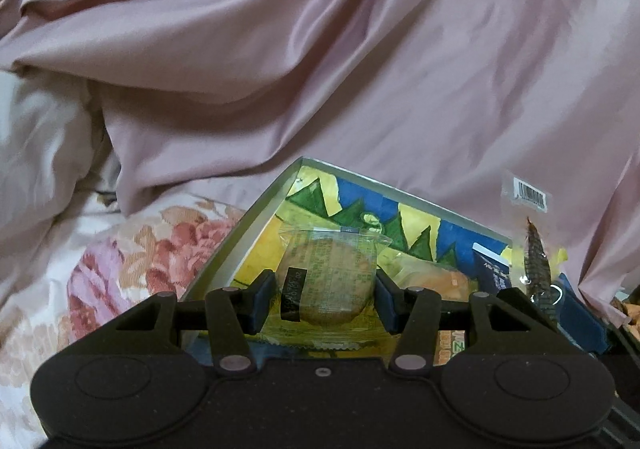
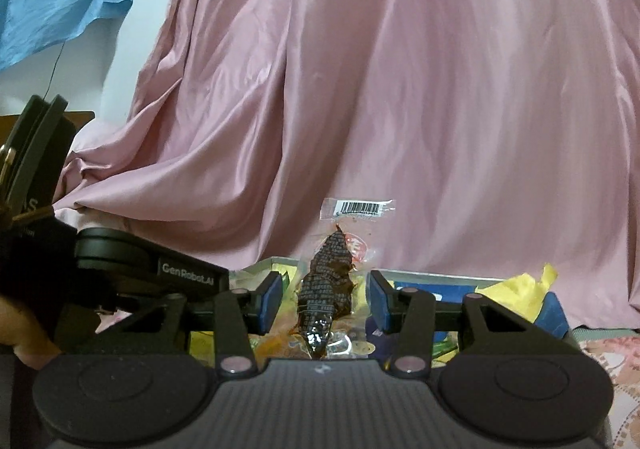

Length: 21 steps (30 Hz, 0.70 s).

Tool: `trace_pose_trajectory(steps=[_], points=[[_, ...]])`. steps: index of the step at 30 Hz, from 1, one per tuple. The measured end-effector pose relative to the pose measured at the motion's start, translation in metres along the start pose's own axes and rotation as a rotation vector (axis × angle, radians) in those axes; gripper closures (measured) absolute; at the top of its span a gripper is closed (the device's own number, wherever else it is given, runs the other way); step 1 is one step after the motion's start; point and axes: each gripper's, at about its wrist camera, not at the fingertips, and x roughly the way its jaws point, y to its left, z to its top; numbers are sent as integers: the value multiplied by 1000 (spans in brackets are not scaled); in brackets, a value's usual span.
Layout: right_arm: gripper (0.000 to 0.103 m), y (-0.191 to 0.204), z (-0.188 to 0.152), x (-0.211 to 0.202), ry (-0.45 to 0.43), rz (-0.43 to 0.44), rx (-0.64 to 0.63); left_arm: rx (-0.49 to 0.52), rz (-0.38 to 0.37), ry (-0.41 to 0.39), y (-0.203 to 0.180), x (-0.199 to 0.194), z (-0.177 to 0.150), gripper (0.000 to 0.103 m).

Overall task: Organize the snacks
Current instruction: 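Carry the cookie with the left tool while the right tool carries the dark strip over the tray, then open the left tool over the tray while the right tool releases the dark strip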

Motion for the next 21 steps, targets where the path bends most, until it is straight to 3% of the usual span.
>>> trace_pose_trajectory(steps=[21], points=[[52,1,-4,7,68,30,13,-34,-27,52,4,12,-6,48]])
